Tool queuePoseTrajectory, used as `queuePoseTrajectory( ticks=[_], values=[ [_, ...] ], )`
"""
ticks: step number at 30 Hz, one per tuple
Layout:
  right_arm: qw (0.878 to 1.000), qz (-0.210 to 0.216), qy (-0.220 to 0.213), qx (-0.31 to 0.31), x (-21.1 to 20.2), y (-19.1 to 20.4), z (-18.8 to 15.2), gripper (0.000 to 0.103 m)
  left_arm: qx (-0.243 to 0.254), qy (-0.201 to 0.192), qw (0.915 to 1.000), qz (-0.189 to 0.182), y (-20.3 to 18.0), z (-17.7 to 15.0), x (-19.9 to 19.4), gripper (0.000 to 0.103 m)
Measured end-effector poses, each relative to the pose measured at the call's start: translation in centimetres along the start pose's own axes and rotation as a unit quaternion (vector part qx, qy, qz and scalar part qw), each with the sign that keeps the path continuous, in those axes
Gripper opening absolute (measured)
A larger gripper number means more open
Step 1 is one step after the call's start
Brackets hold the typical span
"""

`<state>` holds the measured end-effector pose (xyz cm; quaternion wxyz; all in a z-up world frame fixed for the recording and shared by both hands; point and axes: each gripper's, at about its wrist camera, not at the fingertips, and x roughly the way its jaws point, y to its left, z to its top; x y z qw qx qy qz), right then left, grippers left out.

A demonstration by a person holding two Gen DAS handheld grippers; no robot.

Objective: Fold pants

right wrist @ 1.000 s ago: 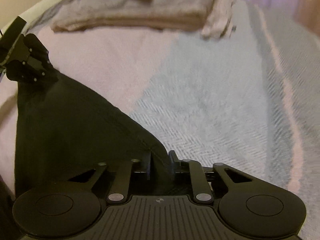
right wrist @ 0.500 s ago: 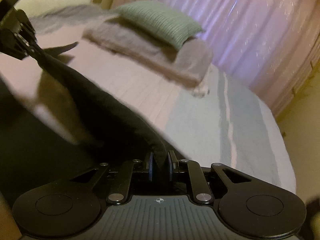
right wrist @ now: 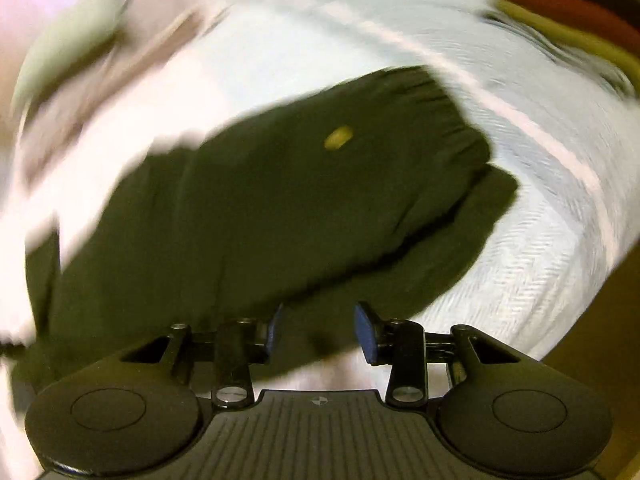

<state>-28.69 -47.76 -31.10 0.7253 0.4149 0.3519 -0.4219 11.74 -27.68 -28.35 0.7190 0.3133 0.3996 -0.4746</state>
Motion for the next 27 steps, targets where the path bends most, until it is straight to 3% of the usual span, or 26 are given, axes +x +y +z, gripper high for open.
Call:
queuePoseTrajectory(
  ticks=[3,7,9,10,12,14,16,18,19,20,22,25,27],
  values=[
    [0.998,0.001,-0.04,0.057,0.7,-1.7,2.1,0.036,-0.021,-0.026,0.9989,0.034,0.6,4.8,4.1,0.05],
    [0.992,-0.007,-0.077,0.097,1.4,-4.0,4.7,0.037,-0.021,0.014,0.9972,0.07,0.4,9.3,11.2,0.051],
    [0.989,-0.003,-0.089,0.119,1.2,-6.2,4.7,0.037,-0.028,0.046,0.9948,0.087,0.3,9.2,13.0,0.048],
    [0.987,-0.001,-0.093,0.129,1.2,-6.7,5.2,0.037,-0.031,0.057,0.994,0.088,0.4,9.2,14.0,0.045],
    [0.985,-0.004,-0.097,0.144,1.1,-7.5,5.5,0.037,-0.036,0.063,0.9909,0.113,0.8,8.5,14.6,0.005],
    [0.984,-0.002,-0.096,0.15,0.4,-8.2,5.9,0.037,-0.082,0.037,0.9922,0.086,2.4,7.6,12.6,0.003],
    [0.983,0.007,-0.098,0.153,0.1,-8.8,6.0,0.037,-0.138,-0.005,0.9874,0.077,5.0,6.5,8.8,0.003],
    [0.982,0.02,-0.098,0.162,-1.0,-9.1,5.2,0.037,-0.194,-0.058,0.9757,0.083,8.1,3.9,3.8,0.002],
    [0.98,0.028,-0.098,0.168,-1.2,-9.3,4.9,0.037,-0.236,-0.071,0.9655,0.085,10.0,2.0,1.5,0.002],
    [0.979,0.041,-0.096,0.177,-1.6,-9.4,4.5,0.037,-0.276,-0.068,0.9547,0.088,11.6,0.2,0.0,0.002],
    [0.975,0.065,-0.09,0.194,-1.6,-9.6,3.6,0.037,-0.372,-0.039,0.9247,0.073,14.4,-4.8,-1.6,0.003],
    [0.969,0.081,-0.075,0.219,-1.2,-9.8,2.4,0.037,-0.453,0.003,0.8893,0.064,15.1,-10.8,-1.8,0.002],
    [0.969,0.083,-0.067,0.221,-1.1,-9.8,2.0,0.037,-0.5,-0.008,0.8661,0.017,14.5,-13.2,-2.1,0.008]
  ],
)
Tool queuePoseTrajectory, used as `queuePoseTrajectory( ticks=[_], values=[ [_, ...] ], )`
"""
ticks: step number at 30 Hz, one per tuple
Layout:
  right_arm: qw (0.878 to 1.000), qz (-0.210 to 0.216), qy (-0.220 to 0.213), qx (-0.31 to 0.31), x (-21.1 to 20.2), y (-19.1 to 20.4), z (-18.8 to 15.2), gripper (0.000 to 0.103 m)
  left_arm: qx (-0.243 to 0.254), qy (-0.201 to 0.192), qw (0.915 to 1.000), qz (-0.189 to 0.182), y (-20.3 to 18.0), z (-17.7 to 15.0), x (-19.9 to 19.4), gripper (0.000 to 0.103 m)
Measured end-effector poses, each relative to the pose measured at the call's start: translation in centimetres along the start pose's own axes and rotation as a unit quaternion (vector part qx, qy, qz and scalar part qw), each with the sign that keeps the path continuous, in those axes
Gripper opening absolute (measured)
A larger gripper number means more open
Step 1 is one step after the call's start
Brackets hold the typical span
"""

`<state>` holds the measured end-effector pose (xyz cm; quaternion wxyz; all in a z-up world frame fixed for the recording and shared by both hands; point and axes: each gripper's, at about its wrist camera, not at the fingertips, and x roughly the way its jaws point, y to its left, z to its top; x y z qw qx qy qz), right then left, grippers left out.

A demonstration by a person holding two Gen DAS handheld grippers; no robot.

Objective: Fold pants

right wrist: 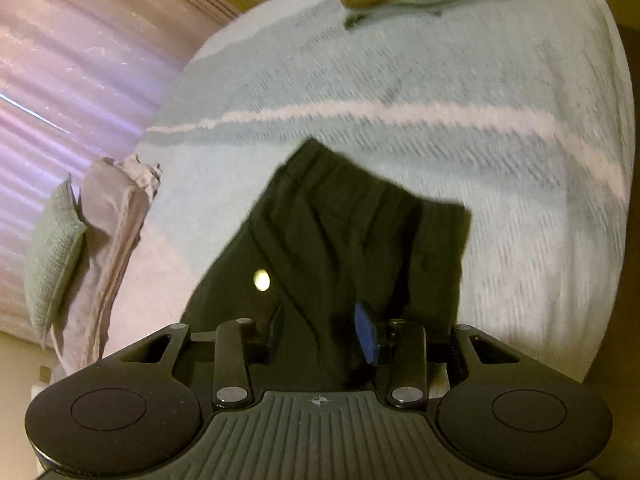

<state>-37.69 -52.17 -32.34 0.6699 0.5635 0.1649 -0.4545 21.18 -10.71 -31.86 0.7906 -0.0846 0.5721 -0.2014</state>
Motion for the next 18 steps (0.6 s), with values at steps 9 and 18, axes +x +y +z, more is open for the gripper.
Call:
queuePoseTrajectory(
  ticks=[9,18],
  values=[
    [0.996,0.03,-0.009,0.081,0.2,-3.1,0.5,0.038,-0.068,-0.002,0.9948,-0.076,-1.3,0.2,3.6,0.028],
    [0.989,0.066,-0.034,0.13,1.4,-5.7,1.2,0.042,-0.057,-0.006,0.9953,-0.078,-1.1,0.6,4.8,0.027]
  ],
)
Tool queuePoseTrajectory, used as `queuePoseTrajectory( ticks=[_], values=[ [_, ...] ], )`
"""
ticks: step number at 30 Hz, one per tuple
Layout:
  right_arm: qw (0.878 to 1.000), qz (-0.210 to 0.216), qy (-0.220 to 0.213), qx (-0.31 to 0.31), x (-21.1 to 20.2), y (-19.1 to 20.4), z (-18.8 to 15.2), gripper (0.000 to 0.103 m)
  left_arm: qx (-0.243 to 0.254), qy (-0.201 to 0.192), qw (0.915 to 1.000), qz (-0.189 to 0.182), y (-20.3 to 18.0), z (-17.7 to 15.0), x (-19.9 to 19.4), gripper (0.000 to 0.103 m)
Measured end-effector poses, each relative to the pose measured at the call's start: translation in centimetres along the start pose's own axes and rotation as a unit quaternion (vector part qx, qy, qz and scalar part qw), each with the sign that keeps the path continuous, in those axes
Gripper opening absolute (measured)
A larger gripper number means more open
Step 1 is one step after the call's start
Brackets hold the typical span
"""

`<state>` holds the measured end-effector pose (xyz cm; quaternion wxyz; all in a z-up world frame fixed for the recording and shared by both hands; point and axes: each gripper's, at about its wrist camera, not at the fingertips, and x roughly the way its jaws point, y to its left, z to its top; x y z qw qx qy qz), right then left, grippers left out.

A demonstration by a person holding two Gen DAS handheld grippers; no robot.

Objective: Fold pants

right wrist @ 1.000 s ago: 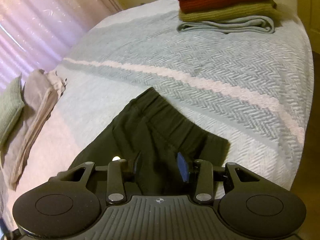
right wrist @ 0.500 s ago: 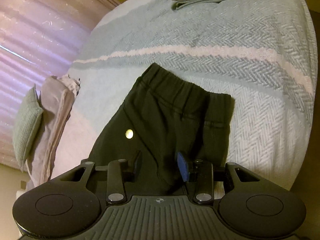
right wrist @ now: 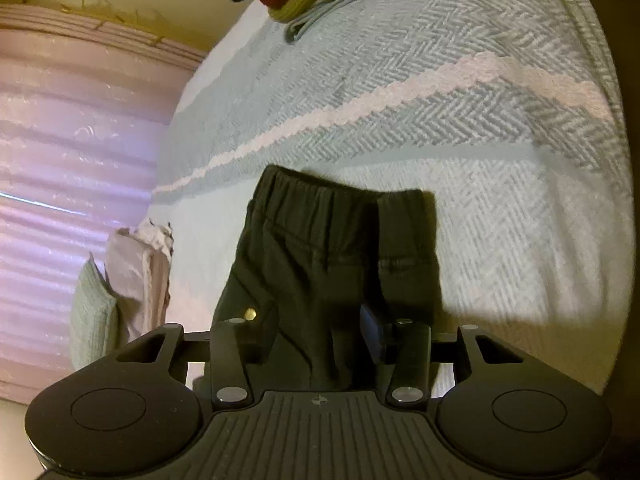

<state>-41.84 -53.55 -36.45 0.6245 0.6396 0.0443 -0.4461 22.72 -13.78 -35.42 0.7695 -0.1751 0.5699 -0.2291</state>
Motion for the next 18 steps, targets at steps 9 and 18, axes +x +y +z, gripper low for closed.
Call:
queuePoseTrajectory(
  ticks=[9,18],
  values=[
    [0.997,-0.04,0.015,-0.059,1.6,1.8,1.2,0.014,0.087,-0.016,0.9961,0.007,-2.3,0.9,-1.0,0.002],
    [0.993,-0.025,0.019,-0.111,-2.3,1.6,1.3,0.01,0.202,-0.073,0.9767,0.002,-1.1,-2.8,-9.5,0.003]
  ],
)
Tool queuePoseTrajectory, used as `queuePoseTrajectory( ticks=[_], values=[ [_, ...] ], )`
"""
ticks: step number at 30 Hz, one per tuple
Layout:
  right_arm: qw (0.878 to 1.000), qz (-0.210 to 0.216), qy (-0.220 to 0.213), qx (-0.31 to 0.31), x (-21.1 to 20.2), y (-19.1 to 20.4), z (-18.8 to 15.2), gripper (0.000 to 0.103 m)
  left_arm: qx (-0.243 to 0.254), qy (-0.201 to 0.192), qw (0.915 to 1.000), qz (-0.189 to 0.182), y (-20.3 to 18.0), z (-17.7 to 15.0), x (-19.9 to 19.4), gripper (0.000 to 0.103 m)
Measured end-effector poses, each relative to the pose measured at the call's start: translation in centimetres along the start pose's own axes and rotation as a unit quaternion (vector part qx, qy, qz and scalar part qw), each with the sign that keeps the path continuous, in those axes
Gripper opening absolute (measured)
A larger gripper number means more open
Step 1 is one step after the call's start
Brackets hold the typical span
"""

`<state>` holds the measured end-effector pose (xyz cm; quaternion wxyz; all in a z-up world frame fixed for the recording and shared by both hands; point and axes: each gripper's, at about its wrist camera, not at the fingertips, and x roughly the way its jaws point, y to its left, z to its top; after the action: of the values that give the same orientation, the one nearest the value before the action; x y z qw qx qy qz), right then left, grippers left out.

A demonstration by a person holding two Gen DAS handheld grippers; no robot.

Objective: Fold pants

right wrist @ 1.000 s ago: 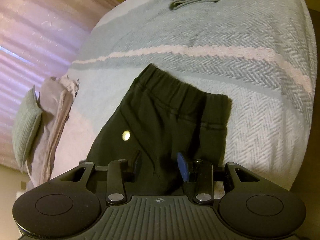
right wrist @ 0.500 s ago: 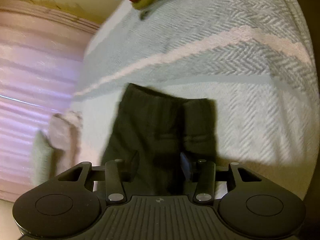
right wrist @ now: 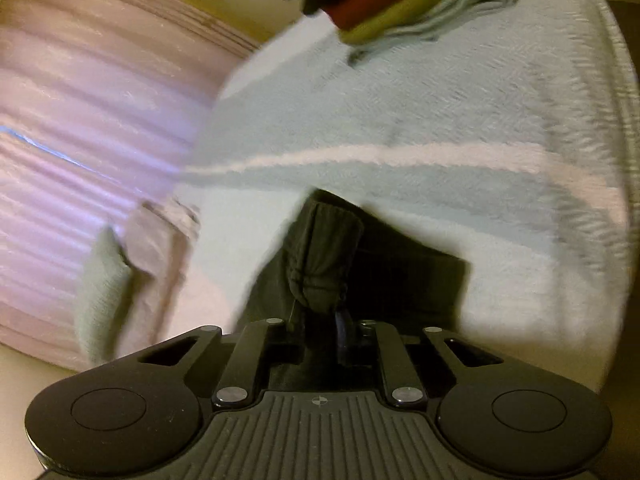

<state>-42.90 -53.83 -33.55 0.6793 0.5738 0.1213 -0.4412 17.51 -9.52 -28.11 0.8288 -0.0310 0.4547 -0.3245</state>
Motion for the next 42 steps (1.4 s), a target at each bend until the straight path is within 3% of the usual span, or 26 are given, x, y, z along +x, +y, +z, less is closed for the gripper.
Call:
queuePoseTrajectory(
  ticks=[2,3,7,10,12,16,20,23,25,27,30,33,35,39,42],
  values=[
    [0.998,-0.044,0.025,0.021,1.9,-1.9,-0.6,0.01,0.023,0.082,0.9952,0.048,1.4,-3.5,2.8,0.006],
    [0.998,-0.048,0.027,0.035,2.3,-2.5,-0.6,0.01,0.024,0.098,0.9932,0.059,1.8,-4.6,3.6,0.006],
    [0.999,-0.036,0.018,0.023,2.1,-1.8,-0.4,0.011,-0.05,0.066,0.9958,0.04,2.5,-4.8,3.7,0.008],
    [0.999,-0.041,0.026,0.02,2.1,-2.1,-0.4,0.011,-0.078,0.069,0.9941,0.029,3.1,-4.2,4.2,0.011],
    [0.999,-0.038,0.014,0.008,1.6,-1.4,-0.4,0.01,-0.085,0.073,0.9933,0.027,3.4,-3.8,4.3,0.004],
    [1.0,-0.005,-0.023,-0.013,-1.1,-0.2,-0.8,0.009,-0.062,0.049,0.9967,0.016,2.9,-3.6,2.6,0.004],
    [0.998,-0.069,0.005,0.004,0.5,-2.6,-1.9,0.009,-0.047,0.073,0.9954,0.041,3.3,-4.7,4.0,0.005],
    [0.996,-0.084,0.004,0.014,1.8,-2.9,-2.0,0.009,-0.033,0.073,0.9955,0.052,2.7,-4.9,4.4,0.005],
    [0.996,-0.093,0.004,-0.002,2.1,-1.9,-1.9,0.01,-0.046,0.069,0.9955,0.046,3.0,-4.9,3.9,0.007],
    [0.995,-0.101,0.014,-0.015,2.1,-1.6,-1.7,0.01,-0.068,0.065,0.9949,0.037,3.8,-4.7,3.5,0.016],
    [0.995,-0.095,0.02,-0.001,2.1,-2.0,-1.6,0.011,-0.107,0.046,0.9927,0.032,5.7,-4.3,2.9,0.02],
    [0.995,-0.101,0.017,0.003,2.5,-1.6,-1.4,0.011,-0.156,0.03,0.9867,0.031,7.7,-3.7,3.1,0.018],
    [0.994,-0.105,0.016,0.012,2.3,-1.4,-1.2,0.011,-0.17,0.021,0.9848,0.03,8.3,-3.4,2.7,0.005],
    [0.995,-0.097,-0.004,-0.006,1.2,-0.4,-0.3,0.011,-0.142,0.007,0.9899,0.002,7.7,-3.3,0.2,0.003],
    [0.995,-0.101,-0.004,-0.019,1.5,0.2,-0.2,0.01,-0.108,0.047,0.9927,0.024,8.4,-4.1,1.6,0.006]
  ],
)
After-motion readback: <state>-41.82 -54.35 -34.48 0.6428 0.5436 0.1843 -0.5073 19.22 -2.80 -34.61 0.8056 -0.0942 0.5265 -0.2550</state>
